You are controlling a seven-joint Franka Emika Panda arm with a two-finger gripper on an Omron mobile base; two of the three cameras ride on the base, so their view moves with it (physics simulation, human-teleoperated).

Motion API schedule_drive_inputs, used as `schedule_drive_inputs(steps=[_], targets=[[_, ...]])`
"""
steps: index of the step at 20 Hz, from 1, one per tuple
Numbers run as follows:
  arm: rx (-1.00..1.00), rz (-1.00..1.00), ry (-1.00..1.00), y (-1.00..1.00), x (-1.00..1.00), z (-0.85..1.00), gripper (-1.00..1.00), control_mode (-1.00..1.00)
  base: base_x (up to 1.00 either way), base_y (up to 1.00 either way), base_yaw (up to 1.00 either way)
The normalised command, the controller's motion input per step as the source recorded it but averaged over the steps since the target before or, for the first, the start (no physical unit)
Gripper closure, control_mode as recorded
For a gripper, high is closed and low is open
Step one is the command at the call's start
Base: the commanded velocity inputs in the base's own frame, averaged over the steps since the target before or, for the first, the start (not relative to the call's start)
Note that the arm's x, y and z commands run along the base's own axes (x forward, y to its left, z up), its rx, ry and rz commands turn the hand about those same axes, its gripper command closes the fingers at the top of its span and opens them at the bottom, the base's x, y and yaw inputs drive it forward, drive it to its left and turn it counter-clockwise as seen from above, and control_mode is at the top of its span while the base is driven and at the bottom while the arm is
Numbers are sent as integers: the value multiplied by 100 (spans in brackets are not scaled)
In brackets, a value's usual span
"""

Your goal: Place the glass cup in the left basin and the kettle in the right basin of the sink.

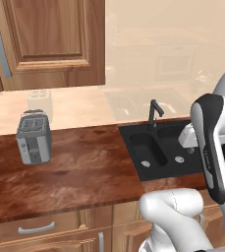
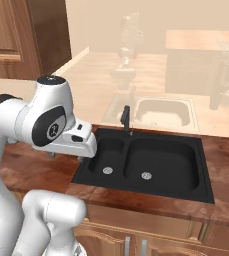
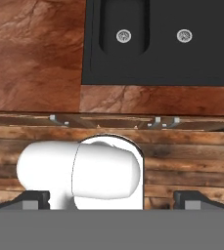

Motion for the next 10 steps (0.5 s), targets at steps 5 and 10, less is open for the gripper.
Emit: schedule_drive_inputs(steps=[5, 10], targets=[[0, 0, 0, 0, 0, 0, -100, 100, 0, 0, 0], [0, 0, 0, 0, 0, 0, -100, 100, 0, -14, 0]])
